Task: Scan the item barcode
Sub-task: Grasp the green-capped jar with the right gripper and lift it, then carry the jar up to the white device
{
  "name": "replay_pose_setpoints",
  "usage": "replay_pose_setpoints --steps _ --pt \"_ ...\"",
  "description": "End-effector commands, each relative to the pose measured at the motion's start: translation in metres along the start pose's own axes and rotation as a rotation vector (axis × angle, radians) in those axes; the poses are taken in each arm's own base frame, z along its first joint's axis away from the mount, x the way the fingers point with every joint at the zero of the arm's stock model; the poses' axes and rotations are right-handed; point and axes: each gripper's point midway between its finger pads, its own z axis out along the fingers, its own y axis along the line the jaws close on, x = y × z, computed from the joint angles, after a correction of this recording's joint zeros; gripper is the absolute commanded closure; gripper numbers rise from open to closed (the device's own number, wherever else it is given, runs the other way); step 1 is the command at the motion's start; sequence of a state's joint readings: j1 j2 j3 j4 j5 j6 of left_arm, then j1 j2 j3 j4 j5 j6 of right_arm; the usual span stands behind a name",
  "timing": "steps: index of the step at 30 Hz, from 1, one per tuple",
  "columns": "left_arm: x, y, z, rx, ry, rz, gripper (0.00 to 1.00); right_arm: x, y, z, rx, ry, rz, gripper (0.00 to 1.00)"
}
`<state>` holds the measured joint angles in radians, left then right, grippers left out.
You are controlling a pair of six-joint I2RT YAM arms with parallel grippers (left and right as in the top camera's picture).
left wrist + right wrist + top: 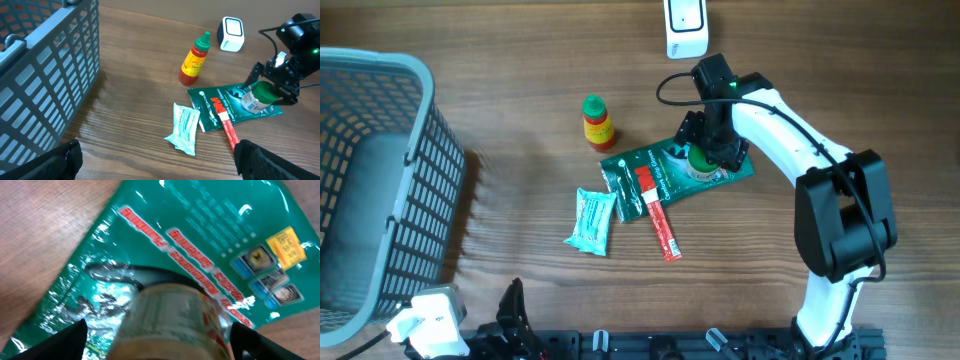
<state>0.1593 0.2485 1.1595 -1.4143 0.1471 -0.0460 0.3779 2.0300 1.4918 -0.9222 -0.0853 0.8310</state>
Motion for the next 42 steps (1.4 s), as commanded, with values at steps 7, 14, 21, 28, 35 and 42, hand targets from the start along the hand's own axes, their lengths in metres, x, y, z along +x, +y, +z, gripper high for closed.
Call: replay_pose_setpoints --steps 7,14,21,28,35,42 --pt "0.0 -0.001 0.001 0.003 -0.002 -0.001 0.0 0.009 -0.011 0.03 0.062 0.056 0.009 0.28" --pt "0.0 -0.001 0.001 0.003 -0.002 -0.001 0.0 0.009 -0.013 0.03 0.069 0.058 -0.052 0.36" --pt "0.0 -0.001 0.001 0.003 -0.002 -0.001 0.0 0.009 -0.006 -0.016 -0.06 0.205 -0.202 0.49" --pt "0.0 -0.001 0.001 0.003 -0.002 -0.001 0.0 0.032 -0.012 -0.073 -0.23 0.44 -0.203 0.49" --pt "0.0 -0.001 0.001 0.003 -0.002 -0.001 0.0 0.093 -0.012 -0.064 -0.147 0.592 -0.312 0.56" --pt "0.0 -0.001 0.001 0.003 -0.002 -0.001 0.0 0.139 -0.001 -0.056 -0.088 0.651 -0.424 0.59"
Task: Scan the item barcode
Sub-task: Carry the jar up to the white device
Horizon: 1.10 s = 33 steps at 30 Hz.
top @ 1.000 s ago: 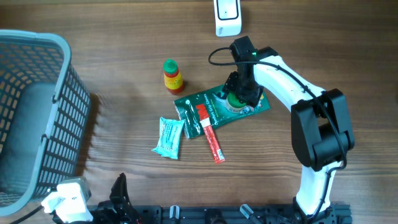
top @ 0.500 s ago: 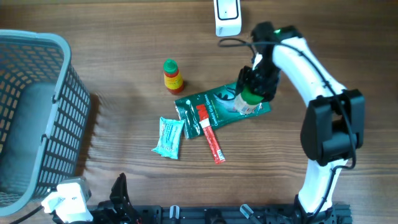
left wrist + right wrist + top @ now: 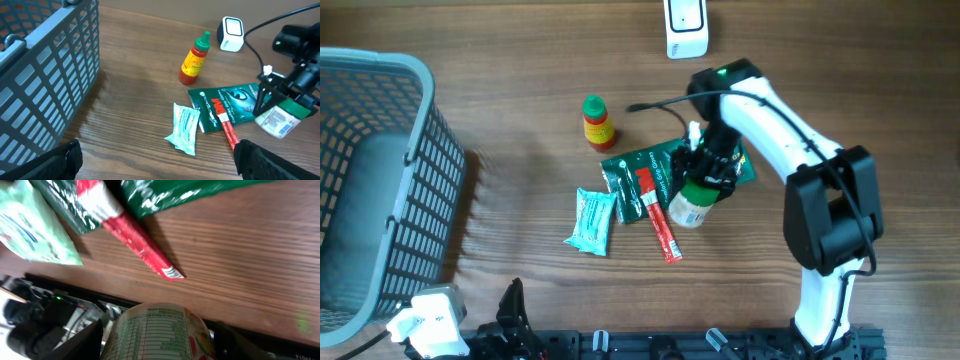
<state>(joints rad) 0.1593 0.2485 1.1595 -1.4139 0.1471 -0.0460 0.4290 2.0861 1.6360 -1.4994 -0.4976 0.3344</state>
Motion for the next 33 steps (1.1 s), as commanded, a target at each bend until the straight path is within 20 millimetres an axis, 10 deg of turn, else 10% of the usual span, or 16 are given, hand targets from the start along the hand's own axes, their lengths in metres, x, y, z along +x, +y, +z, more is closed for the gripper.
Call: replay_pose_setpoints --steps 1,6,15,33 --pt "0.0 -0.001 0.001 0.003 -0.001 -0.001 0.0 0.011 0.013 0.006 -0.01 0.022 -0.049 0.59" --pt "0.0 -0.001 0.001 0.003 -0.001 -0.001 0.0 0.004 0.009 -0.002 -0.005 -0.024 -0.046 0.62" --pt "0.0 -0.001 0.001 0.003 -0.001 -0.001 0.0 -0.051 -0.02 -0.073 0.121 -0.424 -0.009 0.61" --pt "0.0 -0.001 0.001 0.003 -0.001 -0.001 0.0 -0.176 0.046 -0.242 0.07 -1.36 -0.262 0.71"
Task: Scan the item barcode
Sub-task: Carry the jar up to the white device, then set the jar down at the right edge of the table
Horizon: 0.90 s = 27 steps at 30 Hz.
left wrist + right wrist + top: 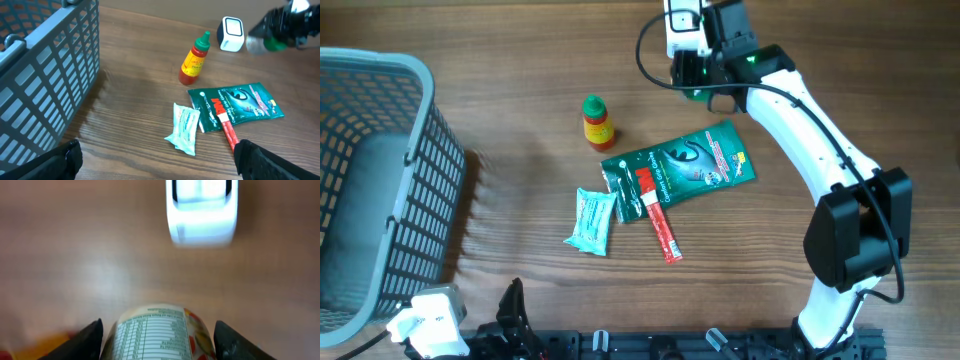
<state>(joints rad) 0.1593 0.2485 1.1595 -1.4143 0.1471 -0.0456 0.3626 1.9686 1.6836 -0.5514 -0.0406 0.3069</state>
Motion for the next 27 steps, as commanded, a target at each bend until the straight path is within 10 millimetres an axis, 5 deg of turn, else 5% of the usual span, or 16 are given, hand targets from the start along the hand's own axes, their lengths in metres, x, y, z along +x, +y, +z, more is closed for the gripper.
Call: replay_pose_setpoints --steps 1,9,18,24,27 --pt "0.0 -0.001 0.001 0.003 -0.002 -0.002 0.0 -0.056 -0.001 -0.018 0.035 -0.221 -0.023 0.71" --pt "0.0 -0.001 0.001 0.003 -0.002 -0.002 0.0 -0.11 -0.001 0.032 0.066 -0.528 -0.161 0.71" --pt "0.0 -0.001 0.001 0.003 -0.002 -0.002 0.0 -0.12 -0.018 0.075 0.068 -0.687 -0.18 0.66" --pt "0.0 -0.001 0.001 0.003 -0.002 -0.002 0.0 -0.131 -0.031 0.061 0.089 -0.693 -0.169 0.66" --pt "0.0 -0.001 0.001 0.003 -0.002 -0.002 0.0 -0.144 -0.043 0.028 0.135 -0.68 -0.17 0.67"
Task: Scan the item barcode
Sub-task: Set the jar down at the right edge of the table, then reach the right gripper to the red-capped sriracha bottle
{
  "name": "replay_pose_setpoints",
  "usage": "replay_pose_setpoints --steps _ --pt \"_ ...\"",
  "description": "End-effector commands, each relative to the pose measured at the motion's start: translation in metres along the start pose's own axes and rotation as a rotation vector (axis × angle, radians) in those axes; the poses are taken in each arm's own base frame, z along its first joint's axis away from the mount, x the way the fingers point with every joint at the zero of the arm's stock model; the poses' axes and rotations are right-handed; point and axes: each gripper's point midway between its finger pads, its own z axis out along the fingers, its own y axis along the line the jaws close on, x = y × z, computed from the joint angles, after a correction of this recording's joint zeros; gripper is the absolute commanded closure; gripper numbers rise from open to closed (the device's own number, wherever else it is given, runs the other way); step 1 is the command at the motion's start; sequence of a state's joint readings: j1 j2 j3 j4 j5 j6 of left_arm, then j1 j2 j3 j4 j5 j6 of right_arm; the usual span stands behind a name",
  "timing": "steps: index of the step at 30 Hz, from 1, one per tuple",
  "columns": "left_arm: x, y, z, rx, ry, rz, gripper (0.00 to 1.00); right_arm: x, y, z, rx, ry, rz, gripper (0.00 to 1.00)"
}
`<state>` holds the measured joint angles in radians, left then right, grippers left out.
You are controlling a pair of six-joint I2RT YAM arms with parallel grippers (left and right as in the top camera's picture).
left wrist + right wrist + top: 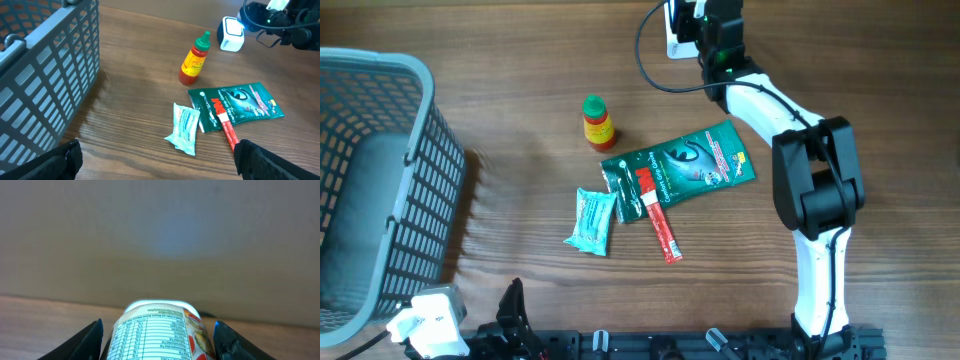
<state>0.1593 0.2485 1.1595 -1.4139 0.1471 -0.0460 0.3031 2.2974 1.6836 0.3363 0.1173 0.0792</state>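
Observation:
A small bottle with a printed nutrition label (156,330) fills the bottom of the right wrist view, and my right gripper (157,339) is shut on it, a black finger (89,341) on each side. The white scanner (156,305) shows just behind the bottle's far end; whether they touch cannot be told. Overhead, the right gripper (708,22) is at the table's far edge beside the scanner (675,28), and the bottle is hidden there. My left gripper (157,152) is open and low at the near edge, holding nothing.
A red sauce bottle with a green cap (596,122) stands left of centre. A green pouch (685,165), a red stick packet (658,215) and a pale teal packet (591,220) lie mid-table. A grey basket (415,150) fills the left side.
The right wrist has tilted from looking down on the scanner to looking level over it at the wall. The bottle's end now sits right at the scanner. The left arm is unchanged.
My right gripper stood round the bottle lying on the green pouch. Then it held the bottle up near the pouch's front edge. Later it had the bottle over the table just before the scanner, and now right against the scanner's front.

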Motion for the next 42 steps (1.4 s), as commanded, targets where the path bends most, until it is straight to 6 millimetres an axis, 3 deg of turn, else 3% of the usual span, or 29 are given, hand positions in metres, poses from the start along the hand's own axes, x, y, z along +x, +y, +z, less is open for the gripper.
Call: replay_pose_setpoints --steps 1,5,8,9,12,14,17,19,22,27,29,31,32,33,37,42 --pt "0.0 -0.001 0.001 0.003 -0.001 -0.001 0.0 -0.076 -0.025 -0.034 0.071 -0.086 -0.009 0.67" --pt "0.0 -0.001 0.001 0.003 -0.001 -0.001 0.0 -0.107 -0.082 -0.076 0.245 -0.03 0.012 0.67" --pt "0.0 -0.001 0.001 0.003 -0.001 -0.001 0.0 -0.095 -0.165 -0.129 0.587 0.079 0.151 0.67" --pt "0.0 -0.001 0.001 0.003 -0.001 -0.001 0.0 -0.08 -0.191 -0.148 0.698 0.127 0.212 0.66" --pt "0.0 -0.001 0.001 0.003 -0.001 -0.001 0.0 -0.031 -0.241 -0.179 0.839 0.269 0.393 0.66" --pt "0.0 -0.001 0.001 0.003 -0.001 -0.001 0.0 0.017 -0.276 -0.198 0.897 0.378 0.612 0.66" --pt "0.0 -0.001 0.001 0.003 -0.001 -0.001 0.0 0.055 -0.313 -0.218 0.956 0.435 0.786 0.66" --pt "0.0 -0.001 0.001 0.003 -0.001 -0.001 0.0 0.081 -0.353 -0.241 1.013 0.464 0.875 0.65" --pt "0.0 -0.001 0.001 0.003 -0.001 -0.001 0.0 0.11 -0.389 -0.259 1.022 0.513 0.95 0.62" --pt "0.0 -0.001 0.001 0.003 -0.001 -0.001 0.0 0.176 -0.419 -0.282 1.028 0.63 1.127 0.61" --pt "0.0 -0.001 0.001 0.003 -0.001 -0.001 0.0 0.182 -0.429 -0.293 1.055 0.627 1.15 0.58" --pt "0.0 -0.001 0.001 0.003 -0.001 -0.001 0.0 0.177 -0.44 -0.301 1.071 0.592 1.16 0.49" --pt "0.0 -0.001 0.001 0.003 -0.001 -0.001 0.0 0.175 -0.444 -0.305 1.075 0.578 1.167 0.18" --pt "0.0 -0.001 0.001 0.003 -0.001 -0.001 0.0 0.173 -0.447 -0.309 1.081 0.57 1.172 0.0" --pt "0.0 -0.001 0.001 0.003 -0.001 -0.001 0.0 0.159 -0.442 -0.322 1.083 0.568 1.19 0.0" --pt "0.0 -0.001 0.001 0.003 -0.001 -0.001 0.0 0.106 -0.418 -0.332 1.011 0.471 1.289 0.0"
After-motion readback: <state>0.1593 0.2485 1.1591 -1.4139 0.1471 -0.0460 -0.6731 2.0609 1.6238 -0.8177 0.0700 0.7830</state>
